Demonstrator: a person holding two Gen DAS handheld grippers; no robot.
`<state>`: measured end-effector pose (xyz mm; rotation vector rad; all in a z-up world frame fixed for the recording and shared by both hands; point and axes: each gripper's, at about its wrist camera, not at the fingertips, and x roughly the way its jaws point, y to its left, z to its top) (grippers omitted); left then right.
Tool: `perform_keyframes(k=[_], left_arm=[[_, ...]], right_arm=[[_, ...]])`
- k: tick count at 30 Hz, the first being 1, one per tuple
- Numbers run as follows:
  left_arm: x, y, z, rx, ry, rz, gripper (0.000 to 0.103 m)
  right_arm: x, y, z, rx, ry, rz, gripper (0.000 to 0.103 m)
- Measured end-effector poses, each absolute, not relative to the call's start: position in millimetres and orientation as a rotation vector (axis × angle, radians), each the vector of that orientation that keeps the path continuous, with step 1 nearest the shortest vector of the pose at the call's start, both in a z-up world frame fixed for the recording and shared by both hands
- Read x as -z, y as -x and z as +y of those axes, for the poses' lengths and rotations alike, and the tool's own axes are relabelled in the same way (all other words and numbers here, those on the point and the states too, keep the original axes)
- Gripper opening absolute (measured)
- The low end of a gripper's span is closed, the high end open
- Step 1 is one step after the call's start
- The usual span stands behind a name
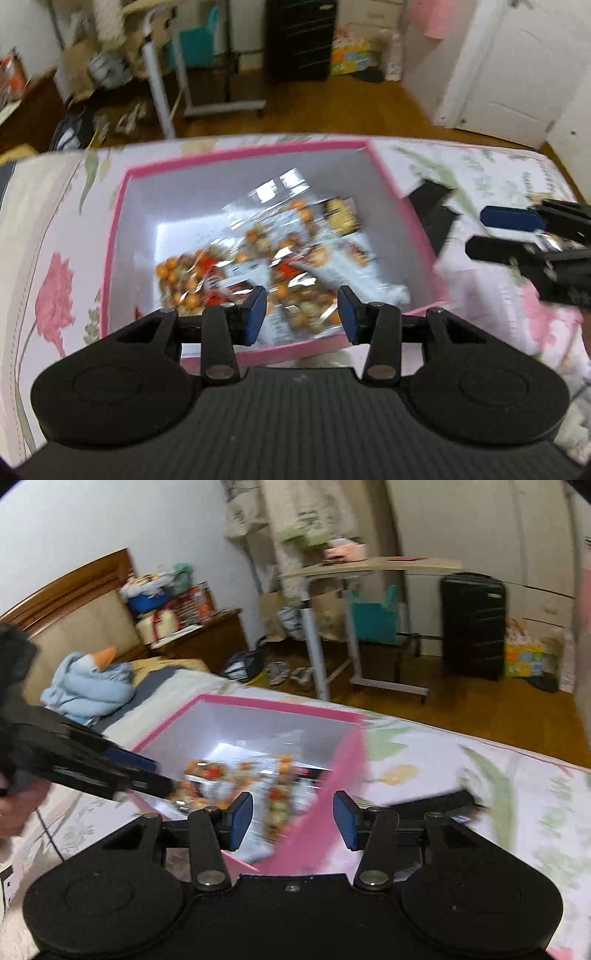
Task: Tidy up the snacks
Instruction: 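Grasp a black bar with the left gripper while the right gripper grasps another black bar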
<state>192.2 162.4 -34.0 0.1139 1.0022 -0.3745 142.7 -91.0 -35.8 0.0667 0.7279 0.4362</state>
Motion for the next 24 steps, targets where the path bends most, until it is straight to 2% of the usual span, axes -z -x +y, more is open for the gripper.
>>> perform_keyframes(k=[5, 11, 18, 24], left_arm=[[11.8, -178.4, 118.2, 0.472, -0.11, 0.975, 0.041], [13.9, -181.6, 52.2, 0.564, -0.023, 0.982, 0.041], [59.4, -213.7, -18.9, 0.455, 0.025, 1.027, 0.043], [105.0, -250.2, -43.7, 0.262, 0.025, 1.016, 0.051]], right_arm=[[36.3, -154.4, -145.0, -0.362, -0.063, 0.784, 0.054], [38.9, -178.0, -190.5, -0.349, -0.095, 0.764, 0.054], [64.5, -244.5, -216.3, -0.396, -0.192, 0.894, 0.054], [115.3, -293.2, -220.0, -0.405, -0.28, 1.019, 0.054]])
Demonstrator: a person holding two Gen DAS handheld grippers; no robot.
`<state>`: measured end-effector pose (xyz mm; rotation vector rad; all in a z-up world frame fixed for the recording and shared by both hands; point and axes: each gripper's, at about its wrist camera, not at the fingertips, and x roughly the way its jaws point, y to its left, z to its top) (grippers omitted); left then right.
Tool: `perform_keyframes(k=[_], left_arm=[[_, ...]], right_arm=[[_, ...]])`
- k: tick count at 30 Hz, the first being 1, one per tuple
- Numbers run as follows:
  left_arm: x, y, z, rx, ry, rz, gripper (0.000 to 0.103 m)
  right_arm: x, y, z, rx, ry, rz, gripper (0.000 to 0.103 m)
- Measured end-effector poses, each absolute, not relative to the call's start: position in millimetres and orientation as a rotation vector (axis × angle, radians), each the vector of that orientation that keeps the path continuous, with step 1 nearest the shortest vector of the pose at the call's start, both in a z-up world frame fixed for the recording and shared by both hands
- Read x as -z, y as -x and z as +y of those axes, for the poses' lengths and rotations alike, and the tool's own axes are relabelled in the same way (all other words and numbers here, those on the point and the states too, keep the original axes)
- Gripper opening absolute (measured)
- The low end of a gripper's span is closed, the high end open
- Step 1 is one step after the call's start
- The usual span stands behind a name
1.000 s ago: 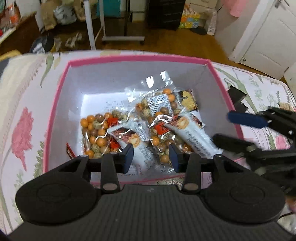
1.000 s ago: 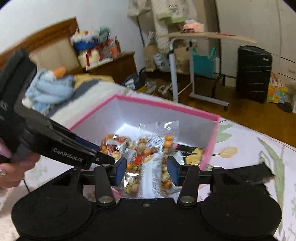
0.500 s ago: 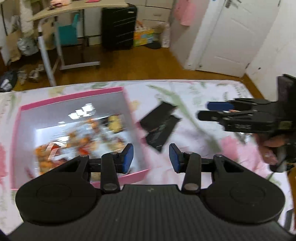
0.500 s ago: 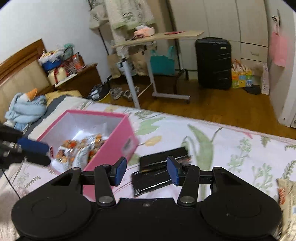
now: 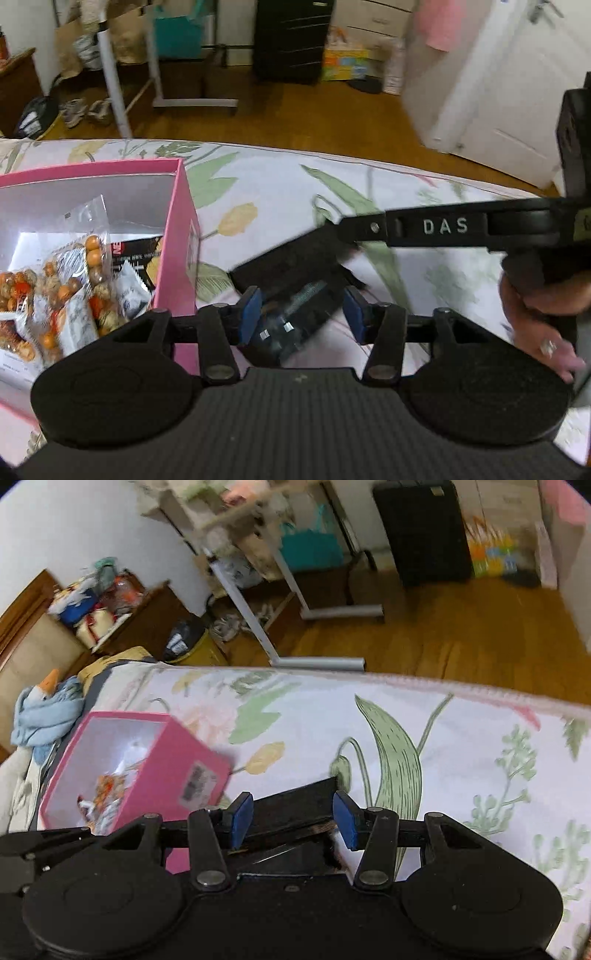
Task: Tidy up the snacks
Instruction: 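Grasp a black bar with the left gripper while the right gripper grasps another black bar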
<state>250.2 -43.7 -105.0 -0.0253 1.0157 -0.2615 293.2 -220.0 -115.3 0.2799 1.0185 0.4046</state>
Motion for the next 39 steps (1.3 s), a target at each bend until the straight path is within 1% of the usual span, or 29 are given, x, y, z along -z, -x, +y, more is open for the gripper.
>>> perform_keyframes(k=[2, 7, 10, 12, 13, 15, 22, 26, 32, 35, 37, 39], left_arm=[[119.3, -263.5, -46.4, 0.218, 0.02, 1.032, 0.053], [148.9, -284.5, -50.5, 0.141, 0.033, 1.068, 0.054], [162.0, -292.5, -54.7, 0.115, 0.041, 1.085, 0.06], [163.9, -293.4, -55.1, 0.11, 0.06, 1.063, 0.065], [164.0, -293.2, -54.0, 0.125, 0.091, 1.047, 0.068], [165.2, -294.3, -52.4, 0.177, 0.136, 1.053, 0.068], [161.1, -277.9, -56.0, 0.311, 0.136, 1.05, 0.062], [156.9, -270.7, -50.8, 0.349, 0.142, 1.078, 0.061], [159.0, -270.8, -45.6, 0.319, 0.124, 1.095, 0.065], [169.1, -277.0, -43.9, 0.332, 0.182, 1.16, 0.065], [171.6, -275.3, -45.6, 0.333, 0.181, 1.147, 0.063], [171.0, -271.3, -51.2, 0.357, 0.151, 1.121, 0.057]], right_arm=[[131.6, -302.6, -221.8, -0.401, -0.306, 1.039, 0.054], [164.3, -316.9, -226.5, -0.376, -0.344, 1.071, 0.054], [170.9, -316.7, -227.4, -0.396, -0.363, 1.056, 0.052], [171.7, -315.6, -228.8, -0.423, -0.376, 1.057, 0.032], [171.9, -314.7, -230.4, -0.431, -0.386, 1.06, 0.032], [170.6, -311.8, -232.6, -0.427, -0.396, 1.062, 0.028], [163.7, -292.5, -234.7, -0.379, -0.39, 1.072, 0.026], [158.1, -273.4, -240.9, -0.359, -0.4, 1.077, 0.023], [153.1, -254.9, -259.2, -0.324, -0.385, 1.06, 0.023], [154.8, -247.9, -265.7, -0.291, -0.374, 1.049, 0.024], [158.8, -242.5, -265.4, -0.273, -0.345, 1.054, 0.026], [160.9, -237.9, -267.7, -0.268, -0.364, 1.047, 0.026]])
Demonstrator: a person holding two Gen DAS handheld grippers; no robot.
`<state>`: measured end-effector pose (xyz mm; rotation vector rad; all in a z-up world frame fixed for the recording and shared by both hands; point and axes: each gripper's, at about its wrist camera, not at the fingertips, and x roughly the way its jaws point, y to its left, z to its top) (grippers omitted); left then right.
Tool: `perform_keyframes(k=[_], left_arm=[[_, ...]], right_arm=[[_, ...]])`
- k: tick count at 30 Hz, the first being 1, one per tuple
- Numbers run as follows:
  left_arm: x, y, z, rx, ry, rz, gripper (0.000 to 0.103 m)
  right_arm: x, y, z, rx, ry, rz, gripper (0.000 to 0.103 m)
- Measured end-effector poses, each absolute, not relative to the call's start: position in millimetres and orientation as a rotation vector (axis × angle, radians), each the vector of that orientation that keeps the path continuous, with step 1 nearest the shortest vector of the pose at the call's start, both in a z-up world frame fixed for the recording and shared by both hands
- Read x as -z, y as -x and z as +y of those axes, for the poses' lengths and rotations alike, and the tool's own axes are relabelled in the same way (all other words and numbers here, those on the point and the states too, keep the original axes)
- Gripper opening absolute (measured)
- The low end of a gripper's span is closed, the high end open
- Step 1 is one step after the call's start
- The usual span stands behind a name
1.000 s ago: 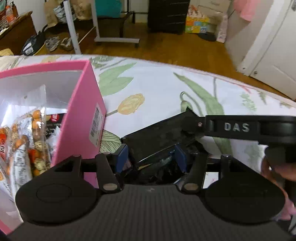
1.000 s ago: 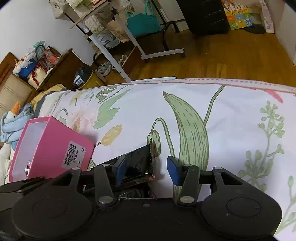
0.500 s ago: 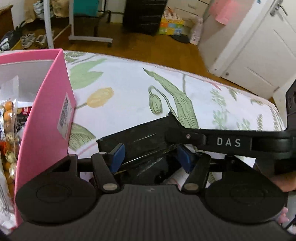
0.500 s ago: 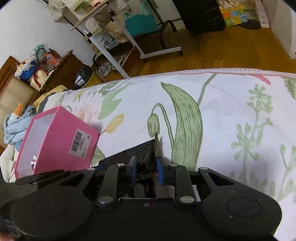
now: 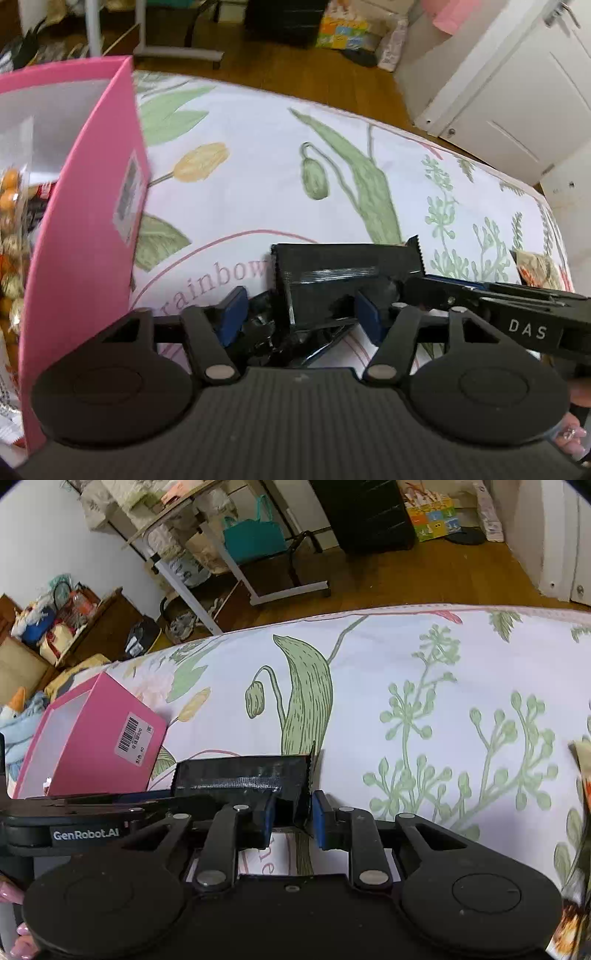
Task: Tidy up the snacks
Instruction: 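Grasp a black bar with the left gripper while the right gripper grasps another black bar, then carry both black bars into the pink box and open both grippers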
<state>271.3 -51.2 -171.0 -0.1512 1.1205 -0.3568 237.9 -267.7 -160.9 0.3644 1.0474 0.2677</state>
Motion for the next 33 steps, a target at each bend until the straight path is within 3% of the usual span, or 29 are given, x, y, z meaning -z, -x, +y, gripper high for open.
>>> perform_keyframes(k=[1, 5, 17, 33], left_arm=[[170.9, -269.5, -54.2, 0.373, 0.142, 1.112, 0.051], [167.4, -259.7, -67.9, 0.41, 0.076, 1.084, 0.046], [124.4, -194.4, -65.9, 0.521, -0.113, 1.028, 0.045], [46.3, -105.0, 29.0, 0.537, -0.125, 0.994, 0.045]], right_arm=[[161.6, -236.5, -269.0, -0.267, -0.376, 1.048, 0.027], [163.4, -230.4, -269.3, -0.233, -0.38, 1.054, 0.033], [142.0, -174.6, -258.4, -0.247, -0.472, 1.099, 0.048], [54.2, -110.2, -162.3, -0.363, -0.247, 1.062, 0.051]])
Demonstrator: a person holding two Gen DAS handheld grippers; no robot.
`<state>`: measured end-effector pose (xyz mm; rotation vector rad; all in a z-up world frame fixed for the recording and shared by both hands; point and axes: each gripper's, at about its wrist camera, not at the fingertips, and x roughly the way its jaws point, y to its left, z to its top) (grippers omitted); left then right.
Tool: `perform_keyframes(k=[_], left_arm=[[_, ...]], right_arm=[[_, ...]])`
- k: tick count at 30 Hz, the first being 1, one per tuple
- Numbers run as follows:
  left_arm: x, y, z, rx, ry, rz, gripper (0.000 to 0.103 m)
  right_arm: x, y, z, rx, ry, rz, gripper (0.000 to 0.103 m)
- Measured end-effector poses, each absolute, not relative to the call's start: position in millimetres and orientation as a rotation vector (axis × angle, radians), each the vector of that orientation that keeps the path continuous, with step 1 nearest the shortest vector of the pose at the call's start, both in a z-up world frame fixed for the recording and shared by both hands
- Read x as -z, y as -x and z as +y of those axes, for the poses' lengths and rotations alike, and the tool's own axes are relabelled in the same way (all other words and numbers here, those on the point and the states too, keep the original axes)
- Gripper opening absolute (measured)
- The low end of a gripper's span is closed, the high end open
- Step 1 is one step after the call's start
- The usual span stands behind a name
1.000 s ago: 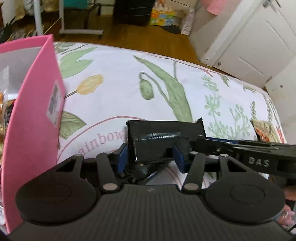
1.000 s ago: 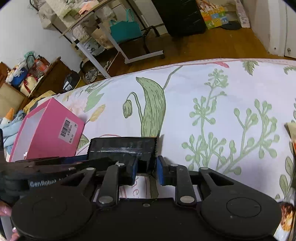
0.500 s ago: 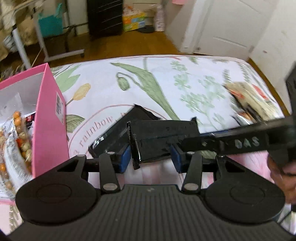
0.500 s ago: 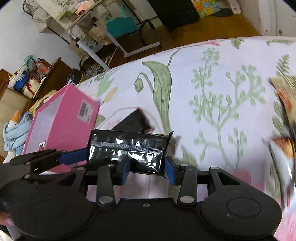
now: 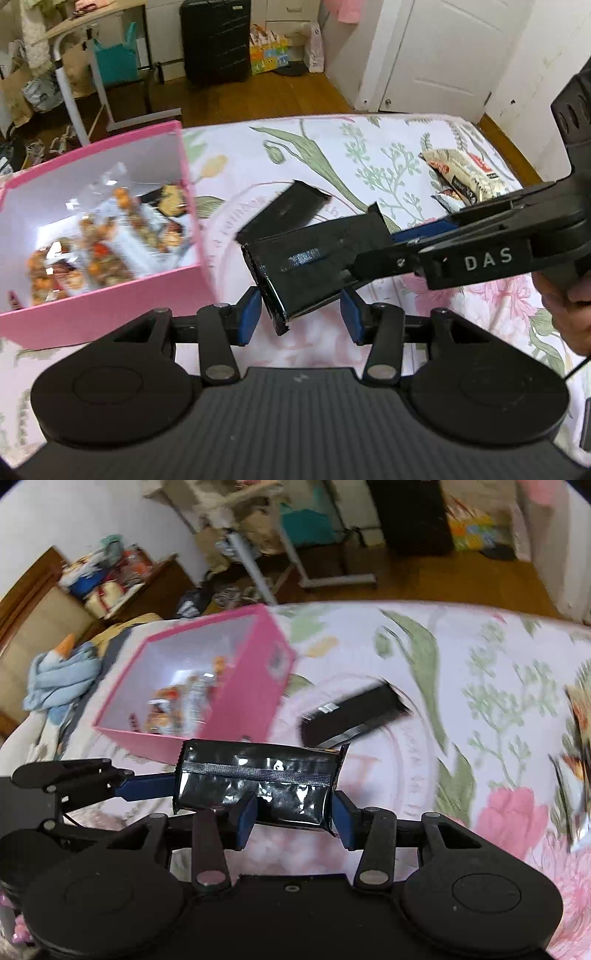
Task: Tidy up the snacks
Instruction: 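Carry both black bars into the pink box and open both grippers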
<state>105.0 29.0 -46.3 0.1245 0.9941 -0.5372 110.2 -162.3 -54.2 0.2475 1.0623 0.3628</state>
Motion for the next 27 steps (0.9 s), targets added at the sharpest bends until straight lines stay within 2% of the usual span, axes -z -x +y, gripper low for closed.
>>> perform_keyframes(k=[4, 6, 9, 11, 16, 23, 25, 27], left_arm=[[22.2, -106.1, 70.4, 0.507, -0.087, 0.973, 0.045], [15.4, -109.2, 91.7, 0.473, -0.075, 0.956, 0.045], [13.2, -119.0, 120.5, 0.396, -0.076, 0.941, 0.045], [16.3, -129.6, 135.5, 0.359, -0.062, 0.957, 0.045], [33.3, -156.1, 162.8, 0.286, -0.053, 0.994, 0.046], [60.5, -183.3, 180.2, 0.21, -0.099, 1.034, 0.049], [65.5, -187.4, 182.4, 0.189, -0.1, 1.046, 0.055], [65.9, -187.3, 182.3, 0.18, -0.098, 1.035, 0.057]], right_arm=[[26.7, -113.4, -130.7, -0.441, -0.192, 1.014, 0.051], [18.1, -119.7, -112.8, -0.473, -0.16, 0.977, 0.038], [12.0, -134.2, -88.0, -0.528, -0.142, 0.929, 0.028], [14.3, -147.1, -75.4, -0.551, -0.148, 0.925, 0.026], [31.3, -179.1, -42.9, -0.572, -0.149, 0.959, 0.026], [65.4, -211.2, -14.2, -0.55, -0.21, 1.032, 0.031], [70.1, -214.0, -14.3, -0.553, -0.227, 1.042, 0.035], [68.0, -213.1, -18.0, -0.542, -0.218, 1.034, 0.045]])
